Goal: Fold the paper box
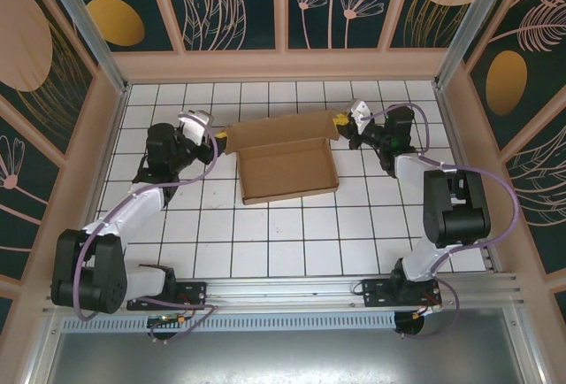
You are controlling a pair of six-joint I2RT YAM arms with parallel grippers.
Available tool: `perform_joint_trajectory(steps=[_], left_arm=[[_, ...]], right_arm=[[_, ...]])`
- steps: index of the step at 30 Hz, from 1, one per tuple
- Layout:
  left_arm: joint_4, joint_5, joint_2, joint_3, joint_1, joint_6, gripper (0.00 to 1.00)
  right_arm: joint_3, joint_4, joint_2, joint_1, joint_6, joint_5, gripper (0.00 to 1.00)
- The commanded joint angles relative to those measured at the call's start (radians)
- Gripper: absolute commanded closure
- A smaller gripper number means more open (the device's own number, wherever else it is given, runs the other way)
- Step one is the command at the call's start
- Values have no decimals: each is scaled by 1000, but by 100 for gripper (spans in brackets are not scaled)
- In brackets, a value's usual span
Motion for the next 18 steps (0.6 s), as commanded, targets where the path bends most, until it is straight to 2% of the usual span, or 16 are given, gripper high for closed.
perform_joint_trajectory(steps=[1, 7, 10, 14, 15, 16, 18], left_arm=[[31, 106, 33, -18, 12, 72, 43], [30, 108, 79, 13, 10, 54, 54], [11, 113, 95, 35, 10, 49, 64], [4, 116, 110, 45, 10, 28, 89], [2, 115, 114, 47, 10, 19, 96], [2, 116, 115, 46, 10, 9, 100], [22, 107, 109, 37, 6, -18, 100]], right_arm=[[15, -11, 3, 7, -2, -22, 94], [19, -29, -1, 12, -5, -14, 94], [27, -50, -1, 26, -15, 1, 94], [25, -67, -12, 50, -12, 47, 94], [22, -66, -17, 56, -1, 66, 98], [21, -65, -23, 62, 13, 85, 100], [16, -61, -35, 82, 70, 131, 100]])
